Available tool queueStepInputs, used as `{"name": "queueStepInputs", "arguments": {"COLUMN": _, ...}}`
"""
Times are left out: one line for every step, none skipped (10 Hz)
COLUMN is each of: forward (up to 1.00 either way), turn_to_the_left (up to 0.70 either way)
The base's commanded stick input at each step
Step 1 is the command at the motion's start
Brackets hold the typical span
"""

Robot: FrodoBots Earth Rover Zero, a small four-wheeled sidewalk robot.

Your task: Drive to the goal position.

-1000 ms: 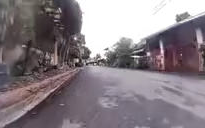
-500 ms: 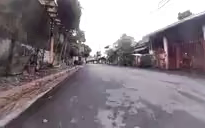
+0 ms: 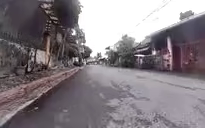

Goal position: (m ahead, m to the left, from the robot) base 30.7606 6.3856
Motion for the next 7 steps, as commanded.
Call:
{"name": "queueStepInputs", "arguments": {"forward": 1.0, "turn_to_the_left": 0.4}}
{"name": "queueStepInputs", "arguments": {"forward": 1.0, "turn_to_the_left": 0.4}}
{"name": "queueStepInputs", "arguments": {"forward": 1.0, "turn_to_the_left": 0.16}}
{"name": "queueStepInputs", "arguments": {"forward": 1.0, "turn_to_the_left": 0.0}}
{"name": "queueStepInputs", "arguments": {"forward": 1.0, "turn_to_the_left": 0.0}}
{"name": "queueStepInputs", "arguments": {"forward": 1.0, "turn_to_the_left": 0.0}}
{"name": "queueStepInputs", "arguments": {"forward": 1.0, "turn_to_the_left": 0.0}}
